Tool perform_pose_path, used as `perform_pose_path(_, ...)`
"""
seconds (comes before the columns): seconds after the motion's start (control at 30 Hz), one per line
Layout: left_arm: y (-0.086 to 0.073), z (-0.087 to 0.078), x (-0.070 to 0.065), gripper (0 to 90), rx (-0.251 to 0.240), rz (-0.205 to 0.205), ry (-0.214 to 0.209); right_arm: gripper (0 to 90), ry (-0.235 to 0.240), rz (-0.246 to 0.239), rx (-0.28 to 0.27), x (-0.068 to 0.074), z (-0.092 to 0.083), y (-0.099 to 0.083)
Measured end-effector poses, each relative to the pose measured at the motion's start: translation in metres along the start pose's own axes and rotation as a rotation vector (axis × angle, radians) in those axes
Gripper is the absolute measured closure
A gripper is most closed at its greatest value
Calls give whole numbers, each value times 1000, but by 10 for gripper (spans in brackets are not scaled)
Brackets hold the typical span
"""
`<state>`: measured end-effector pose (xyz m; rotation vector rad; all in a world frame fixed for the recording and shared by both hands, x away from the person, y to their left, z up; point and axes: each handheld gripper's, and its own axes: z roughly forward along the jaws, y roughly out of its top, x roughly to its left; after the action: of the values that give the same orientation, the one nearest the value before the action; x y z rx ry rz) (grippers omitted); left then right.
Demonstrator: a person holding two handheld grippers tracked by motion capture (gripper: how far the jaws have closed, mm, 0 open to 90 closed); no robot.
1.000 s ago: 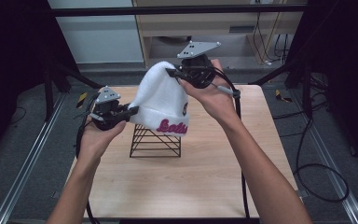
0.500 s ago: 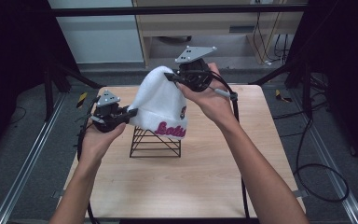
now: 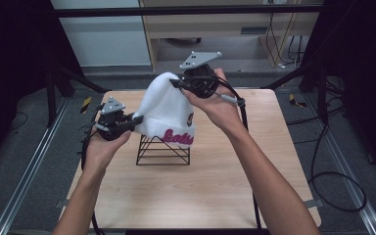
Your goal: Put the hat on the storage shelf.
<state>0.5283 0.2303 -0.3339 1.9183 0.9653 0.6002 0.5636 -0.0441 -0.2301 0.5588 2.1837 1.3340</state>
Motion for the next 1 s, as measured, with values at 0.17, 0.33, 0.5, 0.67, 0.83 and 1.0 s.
perform_pose_path(0.17,-3,3,2,744,3,-5,3,827,2,-1,8,1,3,-3)
perform_pose_path(0.33,-8,3,2,743,1,-5,4,827,11,0,8,3,4,-6)
perform_pose_path(0.5,-13,2,1,743,1,-2,1,827,21,-11,10,8,2,-7)
perform_pose_path(0.67,-19,0,1,744,-2,-6,0,826,27,-24,12,13,0,-5)
perform_pose_path(0.83,-26,0,2,744,4,-7,0,825,34,-40,31,17,2,-6)
perform_pose_path(1.0,-36,3,3,740,15,-15,-6,823,54,-44,61,22,6,-10)
